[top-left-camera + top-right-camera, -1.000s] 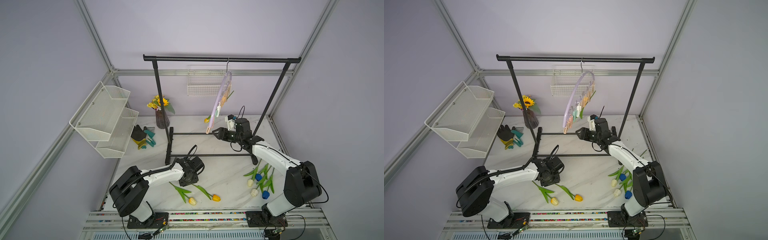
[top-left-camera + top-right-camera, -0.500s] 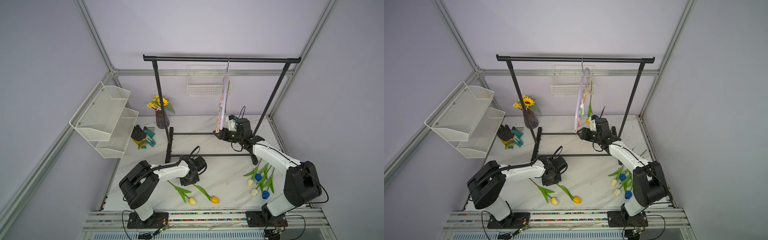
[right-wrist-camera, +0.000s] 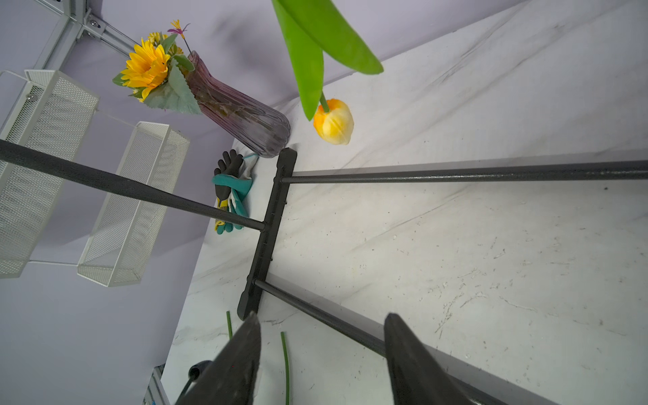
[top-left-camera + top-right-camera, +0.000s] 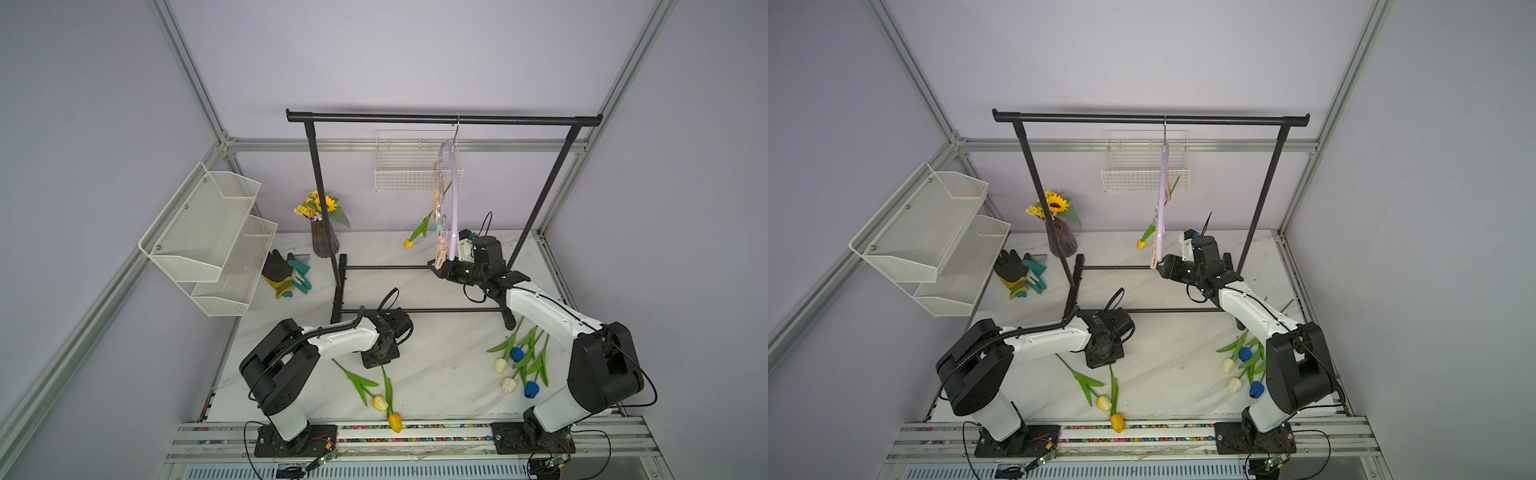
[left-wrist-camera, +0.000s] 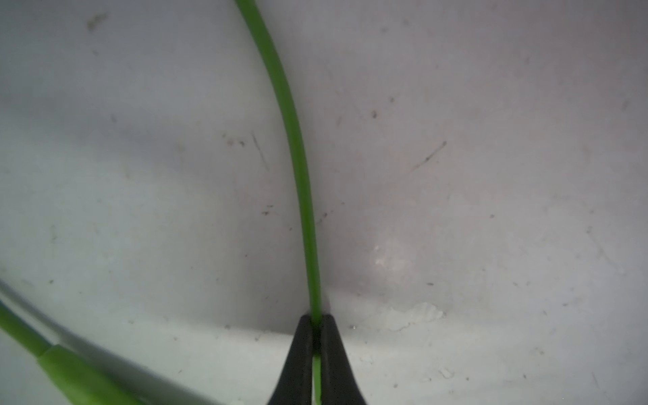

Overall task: Dry the flowers on a clothes hanger
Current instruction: Pick up the flower at the center of the board.

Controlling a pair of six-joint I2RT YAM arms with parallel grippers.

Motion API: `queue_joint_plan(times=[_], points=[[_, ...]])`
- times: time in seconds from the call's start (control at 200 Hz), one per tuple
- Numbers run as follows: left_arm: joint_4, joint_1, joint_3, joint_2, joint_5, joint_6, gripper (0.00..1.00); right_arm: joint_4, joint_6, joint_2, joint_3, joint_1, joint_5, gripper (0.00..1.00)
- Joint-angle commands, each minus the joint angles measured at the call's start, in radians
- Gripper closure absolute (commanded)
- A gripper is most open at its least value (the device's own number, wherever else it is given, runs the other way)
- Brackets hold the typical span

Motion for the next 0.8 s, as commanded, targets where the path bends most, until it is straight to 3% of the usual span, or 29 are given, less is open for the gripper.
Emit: queue_joint_plan(times=[0.0,0.28,0.44,0.6,0.795], points=[[0.078,0.014,0.002,0.026,0.046,-0.003,0.98,-0.001,-0.015,-0.011,-0.016,-0.008,0.004,0.41],[0.192,0.021,-0.005,-0.048,0.139,-0.028,1.0,0.001,-0.016,-0.008,-0.02,-0.008,-0.003,0.41],[0.175,0.022,0.04,-0.154,0.099,0.005,1.0,0.009,-0.016,-0.018,-0.026,-0.01,-0.025,0.41],[0.232,0.044,0.066,-0.261,0.023,0.132,1.0,0.049,0.024,-0.036,-0.048,-0.014,-0.086,0.41],[0.417,0.066,0.06,-0.342,0.0,0.392,1.0,0.18,0.086,-0.064,-0.11,-0.016,-0.238,0.42]])
